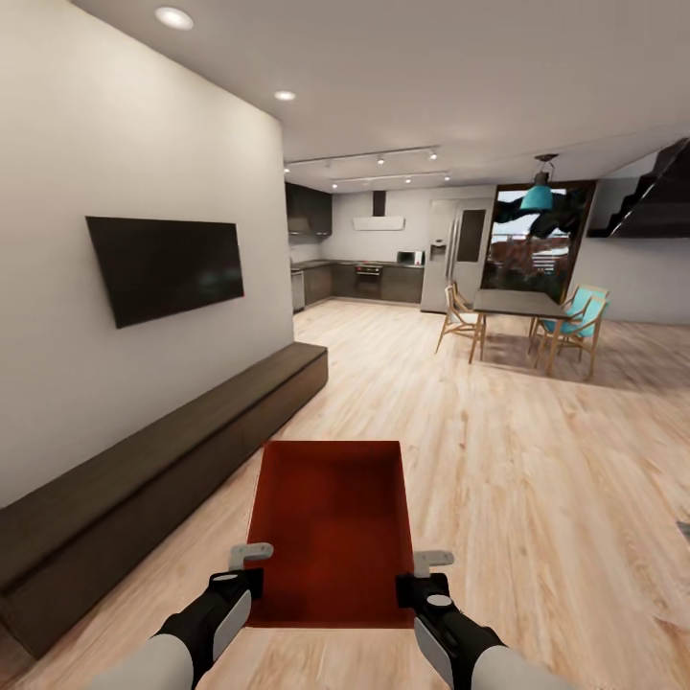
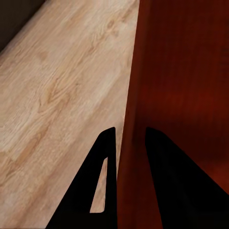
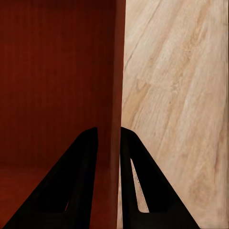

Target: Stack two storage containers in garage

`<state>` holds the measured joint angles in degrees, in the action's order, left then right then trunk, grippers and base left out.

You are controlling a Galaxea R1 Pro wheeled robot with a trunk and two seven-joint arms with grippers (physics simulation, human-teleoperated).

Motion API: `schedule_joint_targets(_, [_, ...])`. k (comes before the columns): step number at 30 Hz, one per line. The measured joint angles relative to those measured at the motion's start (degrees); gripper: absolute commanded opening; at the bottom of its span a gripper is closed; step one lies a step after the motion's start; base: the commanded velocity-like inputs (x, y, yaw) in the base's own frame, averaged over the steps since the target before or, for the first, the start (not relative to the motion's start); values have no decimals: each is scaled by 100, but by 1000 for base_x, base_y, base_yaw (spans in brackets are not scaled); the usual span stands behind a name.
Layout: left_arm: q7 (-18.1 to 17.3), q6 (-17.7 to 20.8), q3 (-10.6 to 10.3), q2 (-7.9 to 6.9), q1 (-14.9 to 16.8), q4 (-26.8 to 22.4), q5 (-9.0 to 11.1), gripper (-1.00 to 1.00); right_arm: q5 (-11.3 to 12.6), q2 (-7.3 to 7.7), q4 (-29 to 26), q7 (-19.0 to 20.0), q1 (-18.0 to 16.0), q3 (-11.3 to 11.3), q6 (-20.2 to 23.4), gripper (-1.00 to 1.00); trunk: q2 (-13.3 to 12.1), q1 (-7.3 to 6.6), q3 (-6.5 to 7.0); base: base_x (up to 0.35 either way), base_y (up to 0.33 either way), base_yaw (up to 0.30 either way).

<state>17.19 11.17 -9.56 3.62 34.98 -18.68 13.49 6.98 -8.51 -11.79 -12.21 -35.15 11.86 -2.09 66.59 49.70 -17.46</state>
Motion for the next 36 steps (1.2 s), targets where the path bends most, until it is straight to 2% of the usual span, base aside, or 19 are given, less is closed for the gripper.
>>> schedule_joint_targets(32, [-1, 0, 2, 0, 0, 0, -2, -100, -1, 0, 0, 0, 0, -1, 0, -100, 0, -1, 0, 317, 0, -287])
schedule_joint_targets(36, [0, 11, 7, 0, -1, -2, -7, -100, 5, 0, 1, 1, -1, 2, 9, -100, 0, -1, 0, 320, 0, -118])
